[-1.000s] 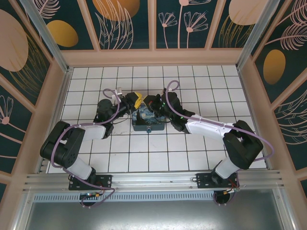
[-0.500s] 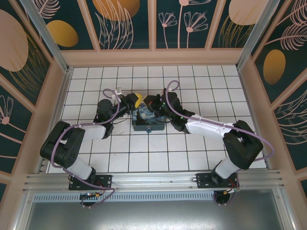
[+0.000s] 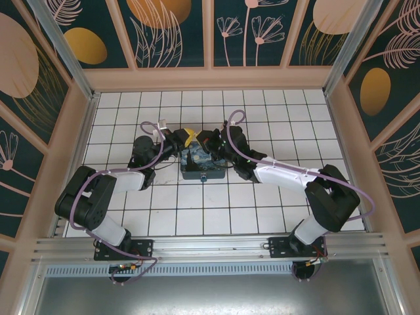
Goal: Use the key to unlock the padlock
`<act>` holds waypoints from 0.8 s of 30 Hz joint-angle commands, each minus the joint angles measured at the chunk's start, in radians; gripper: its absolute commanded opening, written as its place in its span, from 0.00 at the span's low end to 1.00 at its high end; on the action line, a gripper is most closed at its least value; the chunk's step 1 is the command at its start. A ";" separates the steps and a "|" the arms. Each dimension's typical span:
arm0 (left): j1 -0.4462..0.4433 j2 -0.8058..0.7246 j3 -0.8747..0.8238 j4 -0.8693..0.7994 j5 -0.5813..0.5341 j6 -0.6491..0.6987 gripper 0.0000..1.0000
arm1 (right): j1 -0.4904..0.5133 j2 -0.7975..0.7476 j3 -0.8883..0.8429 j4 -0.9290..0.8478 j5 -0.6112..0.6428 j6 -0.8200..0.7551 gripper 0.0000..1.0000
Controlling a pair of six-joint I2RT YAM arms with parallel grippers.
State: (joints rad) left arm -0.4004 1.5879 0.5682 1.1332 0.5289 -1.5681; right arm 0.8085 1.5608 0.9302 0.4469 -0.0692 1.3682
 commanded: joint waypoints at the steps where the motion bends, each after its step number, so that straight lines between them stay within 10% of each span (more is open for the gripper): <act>1: -0.006 0.004 0.006 0.045 0.003 0.018 0.00 | 0.000 0.002 0.014 0.026 0.014 -0.004 0.00; 14: -0.006 0.014 0.035 -0.012 0.053 0.054 0.00 | -0.025 -0.190 -0.021 -0.206 0.128 -0.139 0.37; 24: -0.006 -0.031 0.147 -0.345 0.122 0.368 0.00 | -0.195 -0.322 -0.245 0.015 -0.112 -0.441 0.53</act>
State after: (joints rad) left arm -0.4004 1.5871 0.6670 0.9138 0.6075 -1.3666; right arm 0.6426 1.2720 0.7376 0.3443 -0.0658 1.0740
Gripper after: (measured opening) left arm 0.062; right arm 0.522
